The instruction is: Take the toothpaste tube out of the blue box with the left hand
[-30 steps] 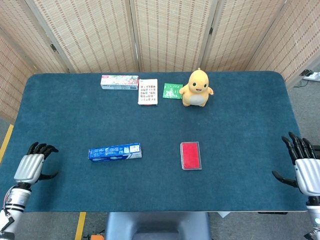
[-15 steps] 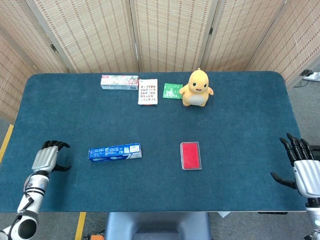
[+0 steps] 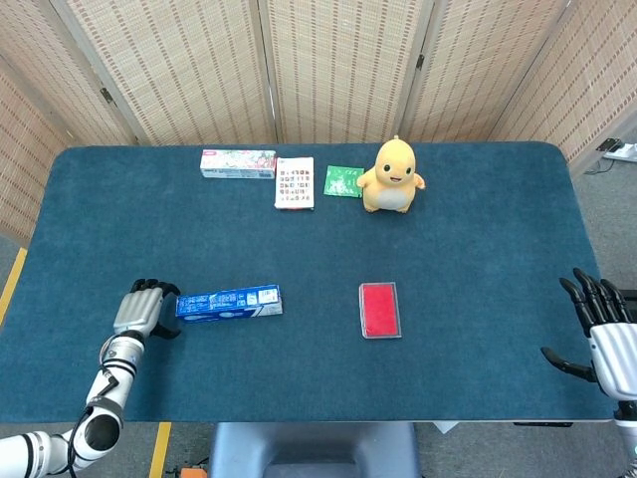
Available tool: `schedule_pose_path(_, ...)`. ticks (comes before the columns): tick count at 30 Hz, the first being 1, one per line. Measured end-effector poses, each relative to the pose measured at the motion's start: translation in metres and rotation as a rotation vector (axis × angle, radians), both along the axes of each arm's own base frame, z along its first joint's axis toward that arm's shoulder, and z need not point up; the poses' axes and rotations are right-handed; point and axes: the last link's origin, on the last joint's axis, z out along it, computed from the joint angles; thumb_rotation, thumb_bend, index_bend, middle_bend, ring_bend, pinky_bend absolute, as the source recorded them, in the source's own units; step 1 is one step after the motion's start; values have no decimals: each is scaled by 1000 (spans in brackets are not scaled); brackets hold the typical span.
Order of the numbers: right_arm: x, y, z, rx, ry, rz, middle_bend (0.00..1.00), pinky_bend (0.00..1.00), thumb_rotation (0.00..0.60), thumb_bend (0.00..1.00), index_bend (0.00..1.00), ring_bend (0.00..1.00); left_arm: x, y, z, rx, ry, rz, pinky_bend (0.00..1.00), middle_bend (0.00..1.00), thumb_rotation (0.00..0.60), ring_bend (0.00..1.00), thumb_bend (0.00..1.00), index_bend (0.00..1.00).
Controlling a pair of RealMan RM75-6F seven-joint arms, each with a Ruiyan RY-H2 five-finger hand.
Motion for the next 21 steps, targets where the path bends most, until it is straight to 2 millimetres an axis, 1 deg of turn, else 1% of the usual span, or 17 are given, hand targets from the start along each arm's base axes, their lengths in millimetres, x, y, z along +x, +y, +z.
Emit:
schedule_pose_path(7,1,4,0,4,-1,14,0,0,600,204,0,0,9,5,-3,-9,-4,9,35,262,600,115,203,304)
schedule_pose_path(11,0,3,0,2,-2,13,0,0,600,204,0,0,10,11,-5,-29,-18,22,44,264,600,128,202,340)
schedule_pose_path(13,0,3,0,5,-2,11,0,0,600,204,0,0,10,15,-6,-32,-17,18,49,275,600,135,202,364)
schedule_pose_path(15,0,4,0,6,0,12,0,0,600,204,0,0,9,18,-6,-22,-14,7,59,303,600,147,203,403)
schedule_pose_path(21,1,4,-1,0,6,11,0,0,600,204,0,0,6,27,-6,7,-30,-11,73,373,600,186,206,475)
